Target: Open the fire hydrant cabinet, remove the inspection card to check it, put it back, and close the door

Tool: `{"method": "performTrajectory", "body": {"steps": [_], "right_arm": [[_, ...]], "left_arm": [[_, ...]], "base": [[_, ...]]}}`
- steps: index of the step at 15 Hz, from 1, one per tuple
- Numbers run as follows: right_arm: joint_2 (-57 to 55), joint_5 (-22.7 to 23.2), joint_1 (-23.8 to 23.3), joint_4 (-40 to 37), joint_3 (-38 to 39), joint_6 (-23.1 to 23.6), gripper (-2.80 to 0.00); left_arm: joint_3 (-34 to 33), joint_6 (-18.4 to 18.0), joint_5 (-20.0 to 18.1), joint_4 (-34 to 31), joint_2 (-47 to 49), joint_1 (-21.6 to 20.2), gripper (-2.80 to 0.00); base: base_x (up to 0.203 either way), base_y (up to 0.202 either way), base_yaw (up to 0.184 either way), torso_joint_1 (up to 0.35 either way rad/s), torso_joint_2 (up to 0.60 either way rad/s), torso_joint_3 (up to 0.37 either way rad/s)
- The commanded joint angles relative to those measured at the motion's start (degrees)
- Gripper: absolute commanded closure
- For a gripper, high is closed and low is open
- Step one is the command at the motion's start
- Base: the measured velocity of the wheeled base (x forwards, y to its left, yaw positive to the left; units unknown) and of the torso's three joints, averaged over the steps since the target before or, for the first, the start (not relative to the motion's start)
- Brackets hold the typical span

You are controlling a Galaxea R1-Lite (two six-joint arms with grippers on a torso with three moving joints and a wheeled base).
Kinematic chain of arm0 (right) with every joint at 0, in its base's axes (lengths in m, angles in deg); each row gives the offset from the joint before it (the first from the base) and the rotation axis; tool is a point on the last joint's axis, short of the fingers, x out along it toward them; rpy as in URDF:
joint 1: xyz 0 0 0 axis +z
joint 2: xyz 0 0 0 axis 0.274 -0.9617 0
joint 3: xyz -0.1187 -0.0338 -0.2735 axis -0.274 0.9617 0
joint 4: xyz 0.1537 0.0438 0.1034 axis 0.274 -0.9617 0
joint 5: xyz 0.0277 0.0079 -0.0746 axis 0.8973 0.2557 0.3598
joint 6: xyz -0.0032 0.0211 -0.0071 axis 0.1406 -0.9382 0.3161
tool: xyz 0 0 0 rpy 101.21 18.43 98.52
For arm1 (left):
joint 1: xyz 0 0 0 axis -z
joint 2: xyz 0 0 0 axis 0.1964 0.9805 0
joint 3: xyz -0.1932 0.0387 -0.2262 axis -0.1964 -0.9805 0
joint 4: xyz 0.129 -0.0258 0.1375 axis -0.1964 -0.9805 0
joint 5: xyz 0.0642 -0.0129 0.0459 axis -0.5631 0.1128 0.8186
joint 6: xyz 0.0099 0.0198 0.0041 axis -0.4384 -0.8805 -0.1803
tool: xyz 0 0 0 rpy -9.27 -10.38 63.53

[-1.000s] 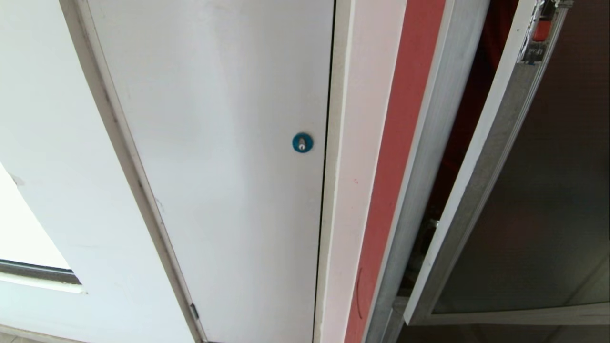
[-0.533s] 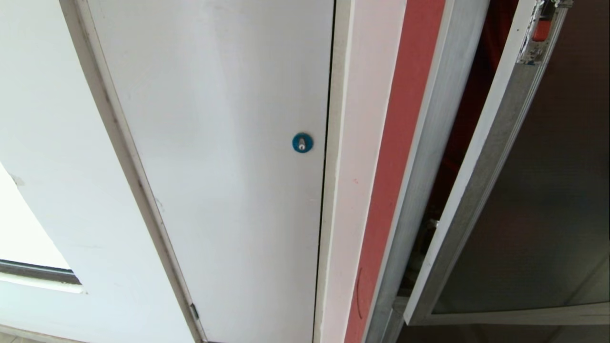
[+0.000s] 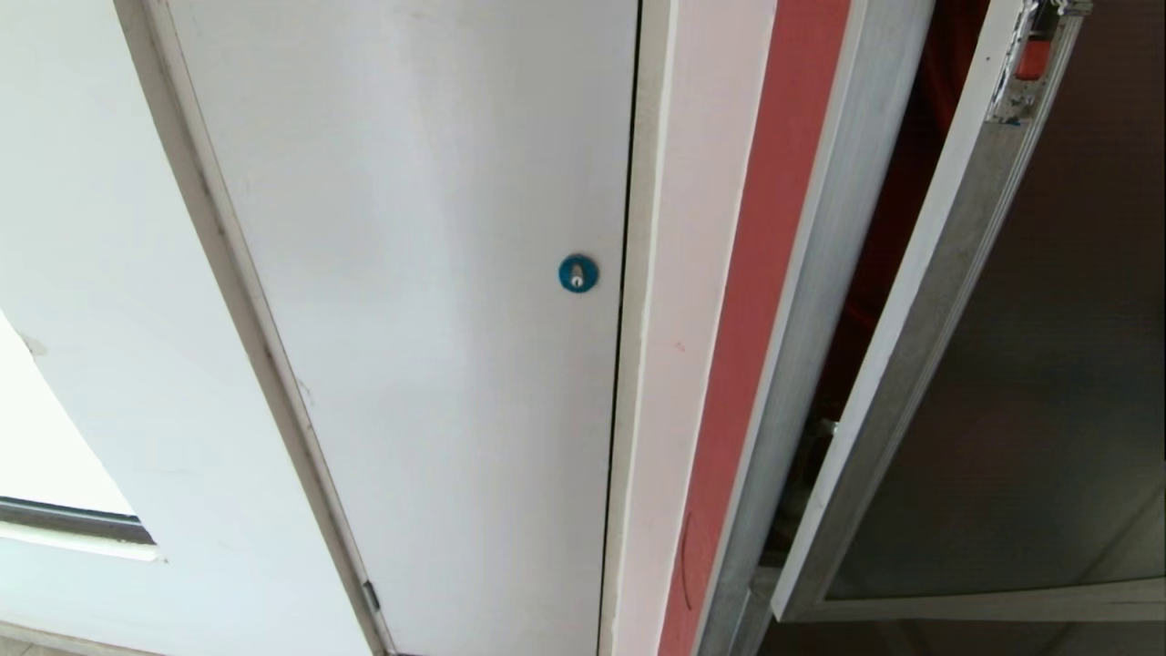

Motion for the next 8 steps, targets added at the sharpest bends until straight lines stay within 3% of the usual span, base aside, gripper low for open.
{"method": "performTrajectory", "body": {"steps": [1, 3, 5, 8], "right_arm": [[6.7, 1.5, -0.8, -3.8, 2.5, 0.1, 0.0], [10.2, 5.9, -1.6, -4.8, 8.6, -0.3, 0.0], [15.8, 14.2, -2.0, -5.1, 15.6, -2.1, 0.0], [18.6, 23.3, -2.1, -1.8, 26.2, -8.4, 0.0]], "left_arm": [[-0.4, 0.0, 0.0, 0.0, 0.1, 0.0, 0.0], [-0.4, 0.0, 0.0, 0.0, 0.1, 0.0, 0.0], [-0.4, 0.0, 0.0, 0.0, 0.0, 0.0, 0.0], [-0.4, 0.0, 0.0, 0.0, 0.0, 0.0, 0.0]], "base": [[0.0, 0.0, 0.0, 0.0, 0.0, 0.0], [0.0, 0.0, 0.0, 0.0, 0.0, 0.0], [0.0, 0.0, 0.0, 0.0, 0.0, 0.0], [0.0, 0.0, 0.0, 0.0, 0.0, 0.0]]}}
